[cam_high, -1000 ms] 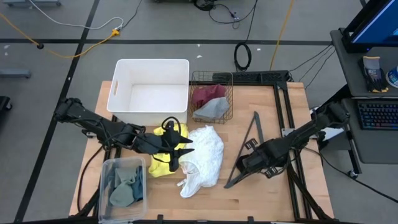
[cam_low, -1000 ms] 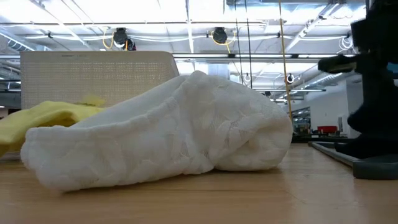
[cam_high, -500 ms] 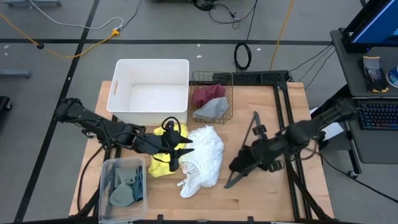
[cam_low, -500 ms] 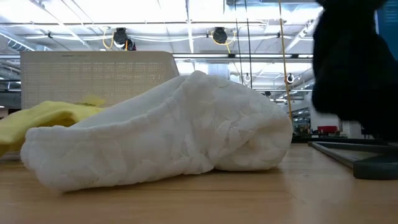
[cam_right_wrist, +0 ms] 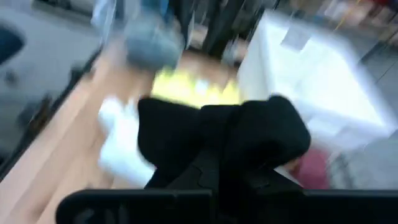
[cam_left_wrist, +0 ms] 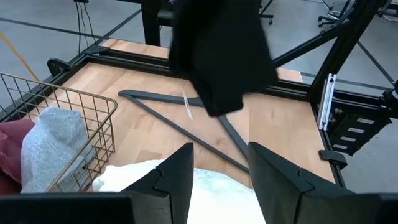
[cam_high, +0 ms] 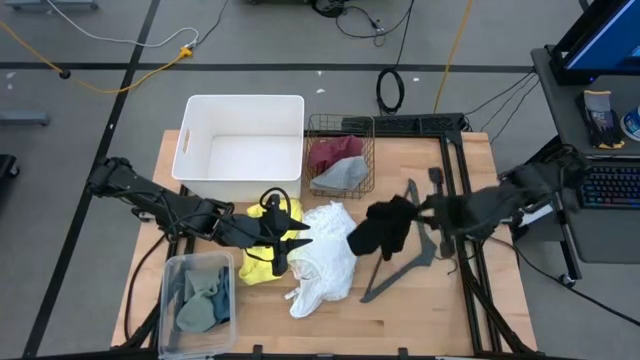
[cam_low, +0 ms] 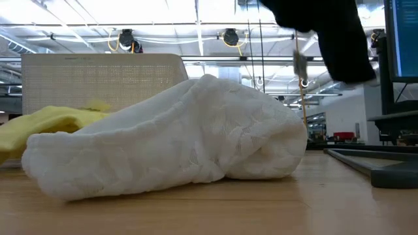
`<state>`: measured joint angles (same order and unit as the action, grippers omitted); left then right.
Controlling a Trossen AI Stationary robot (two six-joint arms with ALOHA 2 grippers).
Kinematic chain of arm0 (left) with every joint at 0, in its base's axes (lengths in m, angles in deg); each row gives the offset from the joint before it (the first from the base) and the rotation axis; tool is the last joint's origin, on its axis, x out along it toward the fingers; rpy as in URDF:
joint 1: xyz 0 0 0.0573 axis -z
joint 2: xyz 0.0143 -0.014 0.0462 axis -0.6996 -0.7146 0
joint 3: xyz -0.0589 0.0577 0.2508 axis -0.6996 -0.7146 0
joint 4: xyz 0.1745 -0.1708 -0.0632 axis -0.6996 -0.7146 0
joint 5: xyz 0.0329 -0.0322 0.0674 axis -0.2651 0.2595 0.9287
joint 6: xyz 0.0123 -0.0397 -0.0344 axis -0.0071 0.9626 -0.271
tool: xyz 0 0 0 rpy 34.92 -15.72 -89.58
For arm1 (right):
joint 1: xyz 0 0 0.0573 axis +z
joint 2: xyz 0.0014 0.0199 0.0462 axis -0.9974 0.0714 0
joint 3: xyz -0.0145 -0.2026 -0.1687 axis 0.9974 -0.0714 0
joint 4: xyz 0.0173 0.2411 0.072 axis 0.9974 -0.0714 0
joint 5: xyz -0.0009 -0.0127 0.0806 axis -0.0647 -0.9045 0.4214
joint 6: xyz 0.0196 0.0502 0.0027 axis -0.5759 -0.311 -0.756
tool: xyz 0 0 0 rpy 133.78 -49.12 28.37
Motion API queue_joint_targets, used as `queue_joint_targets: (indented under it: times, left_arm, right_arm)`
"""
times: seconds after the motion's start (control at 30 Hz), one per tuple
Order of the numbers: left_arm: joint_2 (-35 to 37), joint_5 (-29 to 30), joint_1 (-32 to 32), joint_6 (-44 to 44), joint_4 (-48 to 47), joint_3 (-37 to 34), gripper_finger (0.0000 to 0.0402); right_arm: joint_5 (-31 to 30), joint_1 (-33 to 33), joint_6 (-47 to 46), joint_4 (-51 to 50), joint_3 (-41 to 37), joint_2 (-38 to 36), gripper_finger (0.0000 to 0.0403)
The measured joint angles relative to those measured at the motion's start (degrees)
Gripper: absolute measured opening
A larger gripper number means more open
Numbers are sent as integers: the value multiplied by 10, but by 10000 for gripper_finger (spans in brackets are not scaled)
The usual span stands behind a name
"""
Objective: Pick & Place Cloths
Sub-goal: Put the black boxer into the gold wire basket
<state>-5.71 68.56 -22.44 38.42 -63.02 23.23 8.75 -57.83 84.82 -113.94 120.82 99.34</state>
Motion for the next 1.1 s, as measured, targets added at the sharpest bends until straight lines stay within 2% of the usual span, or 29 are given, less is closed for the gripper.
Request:
queue_joint_targets:
  times: [0.1,0.3,0.53,0.67,1.1]
  left_arm:
    - [0,0,0,0,0,0,152]
    - [0,0,0,9,0,0,152]
    - [0,0,3,11,0,0,152]
    - [0,0,5,13,0,0,152]
    - [0,0,7,9,0,0,152]
  right_arm:
    - [-23,0,65,95,0,-16,1]
    - [-24,0,231,279,0,-27,1]
    - [-25,-6,410,417,0,-16,0]
    - [-25,-20,454,448,0,-8,0]
    - [-21,-88,478,453,0,28,0]
